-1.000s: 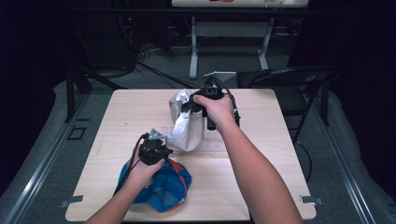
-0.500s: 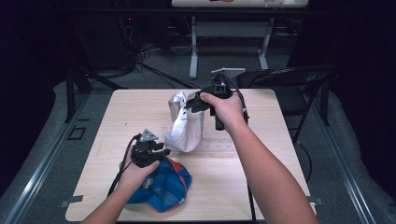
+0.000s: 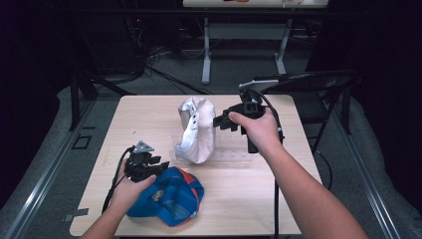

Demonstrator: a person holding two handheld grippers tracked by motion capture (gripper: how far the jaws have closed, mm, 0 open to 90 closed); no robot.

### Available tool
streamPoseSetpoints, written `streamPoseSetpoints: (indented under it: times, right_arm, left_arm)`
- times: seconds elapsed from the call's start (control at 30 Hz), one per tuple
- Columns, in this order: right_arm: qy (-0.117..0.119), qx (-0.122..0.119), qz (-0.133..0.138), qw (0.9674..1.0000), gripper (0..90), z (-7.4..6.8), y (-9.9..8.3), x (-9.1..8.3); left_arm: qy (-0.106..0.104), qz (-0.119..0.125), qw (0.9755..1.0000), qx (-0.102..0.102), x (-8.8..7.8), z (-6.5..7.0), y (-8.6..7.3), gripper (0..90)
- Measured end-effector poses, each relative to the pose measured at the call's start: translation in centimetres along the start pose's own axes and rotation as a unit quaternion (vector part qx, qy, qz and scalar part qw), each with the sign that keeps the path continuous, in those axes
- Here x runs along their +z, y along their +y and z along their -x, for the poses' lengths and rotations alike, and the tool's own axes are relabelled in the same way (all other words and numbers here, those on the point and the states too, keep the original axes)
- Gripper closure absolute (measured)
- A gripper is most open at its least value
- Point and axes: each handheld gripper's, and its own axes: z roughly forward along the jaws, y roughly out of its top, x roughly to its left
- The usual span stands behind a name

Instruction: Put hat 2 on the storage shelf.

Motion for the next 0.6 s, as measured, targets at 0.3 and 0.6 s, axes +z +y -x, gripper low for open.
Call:
streamPoseSetpoints:
  times: [0.3,0.6]
  right_arm:
    - [-0.012,-0.010,-0.006,0.9999,65.0,1.8,-2.7,0.2]
    - [-0.020,-0.028,-0.022,0.9992,64.4,3.2,-5.2,1.7]
  left_arm:
    - [0.008,-0.007,0.9996,-0.026,-0.8,-1.1,-0.8,57.2]
    - [0.008,-0.012,0.9995,-0.028,-1.3,-1.4,-1.3,56.2]
